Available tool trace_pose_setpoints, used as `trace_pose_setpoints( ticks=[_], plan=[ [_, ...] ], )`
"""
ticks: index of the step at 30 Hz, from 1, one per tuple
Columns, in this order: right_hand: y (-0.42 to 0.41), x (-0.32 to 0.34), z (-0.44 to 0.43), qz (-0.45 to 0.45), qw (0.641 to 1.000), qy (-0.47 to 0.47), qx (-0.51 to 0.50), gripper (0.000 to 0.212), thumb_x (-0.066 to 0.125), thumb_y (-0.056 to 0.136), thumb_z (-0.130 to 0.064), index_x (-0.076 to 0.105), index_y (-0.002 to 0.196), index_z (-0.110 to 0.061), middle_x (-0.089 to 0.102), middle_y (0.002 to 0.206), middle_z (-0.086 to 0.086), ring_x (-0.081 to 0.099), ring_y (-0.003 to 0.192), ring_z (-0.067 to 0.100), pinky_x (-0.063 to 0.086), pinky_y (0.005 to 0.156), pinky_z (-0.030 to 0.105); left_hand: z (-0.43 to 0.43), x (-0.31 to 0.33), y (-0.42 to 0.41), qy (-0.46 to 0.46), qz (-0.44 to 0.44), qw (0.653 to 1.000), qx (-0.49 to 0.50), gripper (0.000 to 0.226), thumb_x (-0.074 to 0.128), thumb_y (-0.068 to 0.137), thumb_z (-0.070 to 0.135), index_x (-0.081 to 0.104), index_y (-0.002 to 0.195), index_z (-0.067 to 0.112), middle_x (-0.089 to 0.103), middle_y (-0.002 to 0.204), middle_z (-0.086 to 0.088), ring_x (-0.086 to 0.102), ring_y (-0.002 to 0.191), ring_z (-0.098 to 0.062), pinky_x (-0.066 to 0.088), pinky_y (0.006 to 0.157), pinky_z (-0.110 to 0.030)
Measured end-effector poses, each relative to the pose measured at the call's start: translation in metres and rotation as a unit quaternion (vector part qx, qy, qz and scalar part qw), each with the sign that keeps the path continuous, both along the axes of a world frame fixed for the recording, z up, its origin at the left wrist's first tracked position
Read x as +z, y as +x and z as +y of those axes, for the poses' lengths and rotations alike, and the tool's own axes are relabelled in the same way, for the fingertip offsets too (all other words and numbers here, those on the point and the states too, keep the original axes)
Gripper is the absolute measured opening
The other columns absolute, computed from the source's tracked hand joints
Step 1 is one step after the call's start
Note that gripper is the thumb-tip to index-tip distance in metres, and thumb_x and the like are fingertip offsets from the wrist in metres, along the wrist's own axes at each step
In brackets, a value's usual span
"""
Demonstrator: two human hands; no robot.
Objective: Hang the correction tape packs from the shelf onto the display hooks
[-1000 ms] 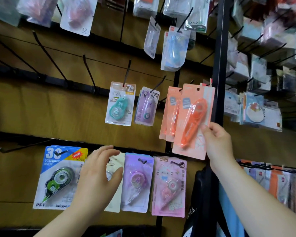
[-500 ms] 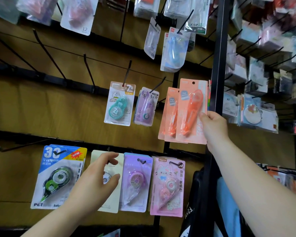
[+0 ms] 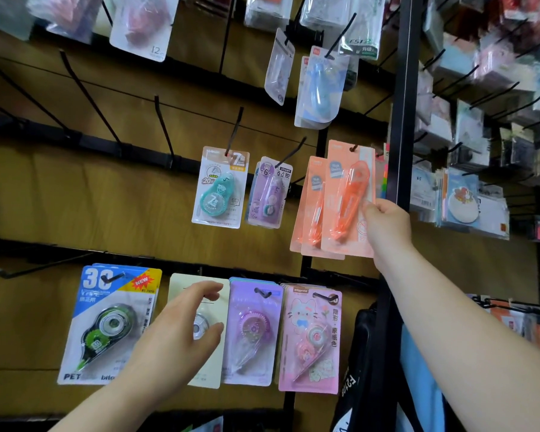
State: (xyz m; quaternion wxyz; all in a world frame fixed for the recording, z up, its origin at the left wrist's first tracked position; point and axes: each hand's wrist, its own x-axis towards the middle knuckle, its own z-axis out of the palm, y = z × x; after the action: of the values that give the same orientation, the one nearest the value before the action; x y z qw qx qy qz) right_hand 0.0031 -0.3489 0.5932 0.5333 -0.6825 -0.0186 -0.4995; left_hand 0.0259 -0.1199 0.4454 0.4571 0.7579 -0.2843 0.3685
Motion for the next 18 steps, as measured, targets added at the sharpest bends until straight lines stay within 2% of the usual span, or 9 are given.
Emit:
trace_pose_setpoints(
  ticks=[5, 8, 10, 13, 15, 18],
  plan=[
    [0.006, -0.001, -0.003, 0.019, 0.999, -0.030, -0.032, 0.016, 0.041, 0.096, -0.016, 0.055, 0.090, -0.012, 0.047, 0.067, -0.002, 0.043, 0.058, 0.010, 0.032, 0.051, 0.021, 0.001, 0.001, -0.001, 0.003, 0.002, 1.000, 0.001, 0.040, 0.056, 0.086, 0.019, 0.033, 0.109, 0.043, 0.035, 0.100, 0.041, 0.044, 0.099, -0.001, 0.036, 0.084, -0.018],
    [0.018, 0.000, -0.003, 0.025, 0.998, -0.033, -0.049, 0.020, 0.041, 0.096, -0.017, 0.060, 0.102, -0.012, 0.055, 0.083, 0.004, 0.050, 0.075, 0.020, 0.039, 0.062, 0.025, 0.002, 0.000, 0.000, 0.011, 0.000, 1.000, 0.001, 0.040, 0.056, 0.087, 0.020, 0.033, 0.110, 0.043, 0.032, 0.100, 0.042, 0.042, 0.099, 0.001, 0.034, 0.083, -0.017],
    [0.028, 0.000, -0.002, 0.033, 0.998, -0.024, -0.049, 0.017, 0.041, 0.096, -0.017, 0.058, 0.096, -0.015, 0.054, 0.085, 0.005, 0.049, 0.083, 0.022, 0.037, 0.059, 0.023, 0.003, -0.001, 0.002, 0.020, -0.005, 1.000, 0.002, 0.040, 0.055, 0.087, 0.020, 0.033, 0.112, 0.043, 0.030, 0.102, 0.043, 0.040, 0.101, 0.004, 0.034, 0.081, -0.013],
    [0.043, -0.001, 0.001, 0.047, 0.996, -0.021, -0.068, 0.020, 0.040, 0.095, -0.017, 0.052, 0.079, -0.014, 0.045, 0.067, 0.000, 0.044, 0.065, 0.018, 0.029, 0.049, 0.023, 0.005, -0.004, 0.004, 0.026, -0.014, 1.000, -0.007, 0.043, 0.055, 0.087, 0.020, 0.030, 0.110, 0.047, 0.030, 0.105, 0.043, 0.040, 0.104, 0.007, 0.035, 0.078, -0.006],
    [0.051, -0.003, 0.005, 0.053, 0.995, -0.012, -0.079, 0.018, 0.039, 0.095, -0.017, 0.056, 0.088, -0.014, 0.040, 0.062, -0.003, 0.037, 0.056, 0.012, 0.026, 0.048, 0.023, 0.006, -0.005, 0.008, 0.022, -0.023, 0.999, -0.018, 0.046, 0.056, 0.087, 0.018, 0.029, 0.108, 0.048, 0.034, 0.108, 0.041, 0.042, 0.108, 0.006, 0.035, 0.085, -0.010],
    [0.057, -0.005, 0.007, 0.045, 0.996, -0.005, -0.082, 0.026, 0.039, 0.096, -0.018, 0.059, 0.107, -0.007, 0.046, 0.068, -0.002, 0.041, 0.059, 0.012, 0.030, 0.050, 0.021, 0.007, -0.006, 0.011, 0.027, -0.032, 0.999, -0.020, 0.048, 0.055, 0.087, 0.018, 0.027, 0.107, 0.051, 0.033, 0.108, 0.041, 0.041, 0.109, 0.007, 0.035, 0.089, -0.013]
  ],
)
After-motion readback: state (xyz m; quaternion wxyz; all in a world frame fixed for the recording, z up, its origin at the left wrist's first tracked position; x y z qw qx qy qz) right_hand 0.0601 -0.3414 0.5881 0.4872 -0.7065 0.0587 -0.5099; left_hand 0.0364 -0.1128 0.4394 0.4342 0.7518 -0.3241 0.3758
